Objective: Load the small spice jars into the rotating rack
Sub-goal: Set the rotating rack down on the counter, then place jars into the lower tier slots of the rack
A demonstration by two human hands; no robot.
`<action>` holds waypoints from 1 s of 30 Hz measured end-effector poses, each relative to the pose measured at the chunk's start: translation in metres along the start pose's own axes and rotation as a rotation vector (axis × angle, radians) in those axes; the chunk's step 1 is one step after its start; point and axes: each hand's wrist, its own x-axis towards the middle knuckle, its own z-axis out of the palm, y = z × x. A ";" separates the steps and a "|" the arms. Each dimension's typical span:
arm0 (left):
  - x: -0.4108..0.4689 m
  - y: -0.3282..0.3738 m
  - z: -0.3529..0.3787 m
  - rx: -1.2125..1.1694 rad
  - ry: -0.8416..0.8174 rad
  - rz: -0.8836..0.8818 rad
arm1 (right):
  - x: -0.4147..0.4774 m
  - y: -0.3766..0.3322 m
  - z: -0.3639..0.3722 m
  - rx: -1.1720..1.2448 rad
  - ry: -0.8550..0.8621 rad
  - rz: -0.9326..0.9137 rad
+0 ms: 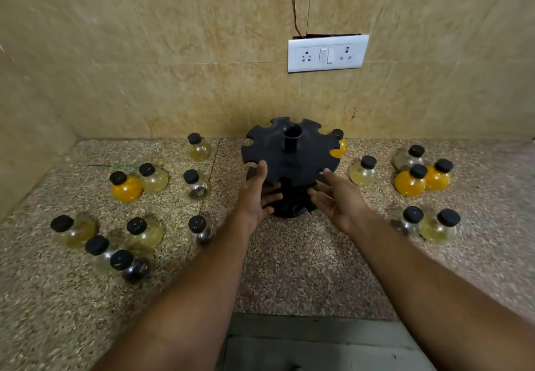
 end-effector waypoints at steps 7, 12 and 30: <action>-0.020 -0.062 0.044 0.092 -0.324 -0.245 | -0.015 0.034 -0.065 -0.029 0.145 0.005; -0.013 -0.088 0.094 0.364 -0.373 -0.231 | -0.026 0.036 -0.116 -0.224 0.315 -0.088; 0.020 -0.166 0.230 1.759 -0.373 -0.097 | 0.018 0.005 -0.229 -1.035 0.345 -0.371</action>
